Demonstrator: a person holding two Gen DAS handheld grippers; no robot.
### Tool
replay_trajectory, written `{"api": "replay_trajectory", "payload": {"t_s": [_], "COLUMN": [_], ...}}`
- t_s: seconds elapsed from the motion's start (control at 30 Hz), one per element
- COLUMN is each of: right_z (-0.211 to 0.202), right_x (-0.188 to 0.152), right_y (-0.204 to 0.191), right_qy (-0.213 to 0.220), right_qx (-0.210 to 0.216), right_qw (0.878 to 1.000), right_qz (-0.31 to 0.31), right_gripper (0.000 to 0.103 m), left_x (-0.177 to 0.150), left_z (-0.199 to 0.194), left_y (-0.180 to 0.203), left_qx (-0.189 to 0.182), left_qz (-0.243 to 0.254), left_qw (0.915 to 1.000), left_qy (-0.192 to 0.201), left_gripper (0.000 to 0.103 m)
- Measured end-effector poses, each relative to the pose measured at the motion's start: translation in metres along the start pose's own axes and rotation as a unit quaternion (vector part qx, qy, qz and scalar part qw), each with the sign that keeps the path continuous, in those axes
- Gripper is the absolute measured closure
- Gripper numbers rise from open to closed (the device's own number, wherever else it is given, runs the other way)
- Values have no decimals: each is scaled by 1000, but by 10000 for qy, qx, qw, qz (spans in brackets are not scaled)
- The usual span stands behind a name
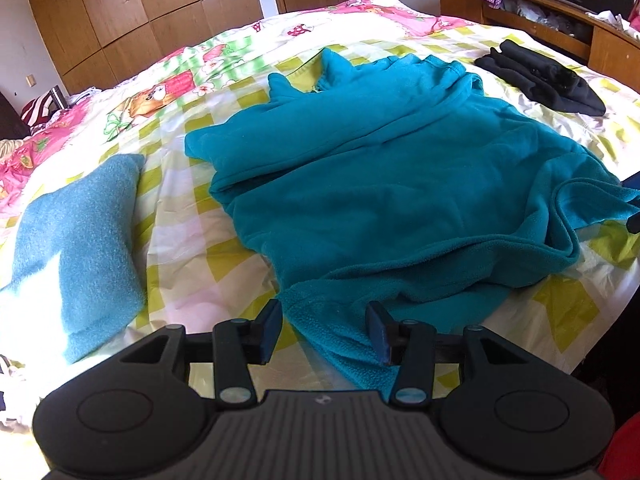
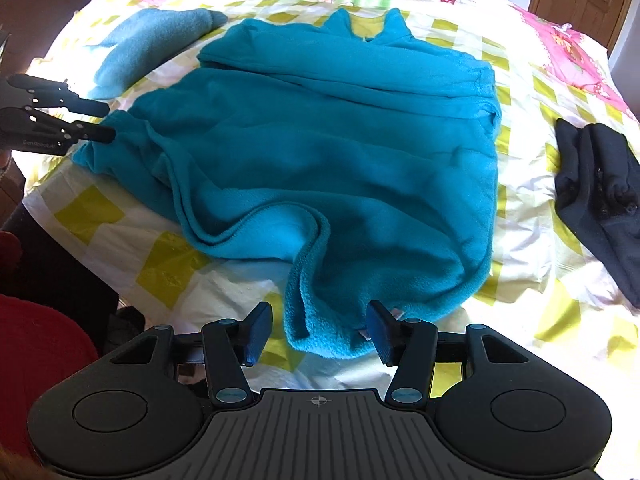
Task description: Fold small clothes
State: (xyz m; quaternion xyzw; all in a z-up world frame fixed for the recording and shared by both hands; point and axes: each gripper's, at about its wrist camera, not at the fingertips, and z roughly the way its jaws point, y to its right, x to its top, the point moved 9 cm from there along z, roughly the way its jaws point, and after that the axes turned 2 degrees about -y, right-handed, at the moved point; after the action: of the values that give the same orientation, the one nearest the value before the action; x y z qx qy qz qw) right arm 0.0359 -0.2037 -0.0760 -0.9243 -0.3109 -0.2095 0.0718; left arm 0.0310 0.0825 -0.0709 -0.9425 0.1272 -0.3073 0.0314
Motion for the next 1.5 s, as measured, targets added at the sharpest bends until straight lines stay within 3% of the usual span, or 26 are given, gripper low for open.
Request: {"api": "replay_trajectory", "payload": {"t_s": [0.27, 0.4, 0.43, 0.47, 0.53, 0.6, 0.63, 0.8, 1.07, 1.2, 1.5], "right_z": [2, 9, 9, 10, 11, 11, 10, -11, -51, -53, -6], "right_x": [6, 4, 3, 3, 3, 4, 4, 20, 94, 135, 243], "right_y": [-8, -5, -5, -4, -2, 1, 3, 17, 51, 72, 133], "right_qy": [188, 93, 82, 87, 60, 57, 50, 395, 1726, 2134, 2611], "right_qx": [-194, -218, -209, -234, -330, -298, -289, -115, -424, -600, -904], "right_qw": [9988, 9993, 9993, 9993, 9991, 9995, 9996, 9974, 9799, 9703, 9528], "right_qz": [-408, -305, -288, -282, -246, -113, -25, 590, 910, 967, 1261], "right_gripper": [56, 65, 65, 66, 75, 87, 93, 95, 96, 96, 96], "left_x": [-4, -4, -3, -3, -3, 1, 4, 22, 86, 127, 198], "left_z": [-5, 3, 5, 8, 14, 12, 8, -11, -26, -29, 58], "left_y": [-13, -12, -9, -5, 0, -1, -1, -5, -44, -68, -124], "left_qx": [211, 17, -76, -187, -435, -399, -373, -318, -204, 21, 447], "left_qz": [-482, -772, -783, -809, -935, -969, -952, -853, -1030, -980, -1171], "left_qw": [9986, 9970, 9968, 9963, 9938, 9939, 9943, 9958, 9889, 9816, 9715], "left_qy": [-43, -110, -162, -240, -404, -355, -303, 49, 1051, 1639, 2012], "left_gripper": [42, 43, 45, 54, 68, 80, 81, 81, 82, 82, 82]}}
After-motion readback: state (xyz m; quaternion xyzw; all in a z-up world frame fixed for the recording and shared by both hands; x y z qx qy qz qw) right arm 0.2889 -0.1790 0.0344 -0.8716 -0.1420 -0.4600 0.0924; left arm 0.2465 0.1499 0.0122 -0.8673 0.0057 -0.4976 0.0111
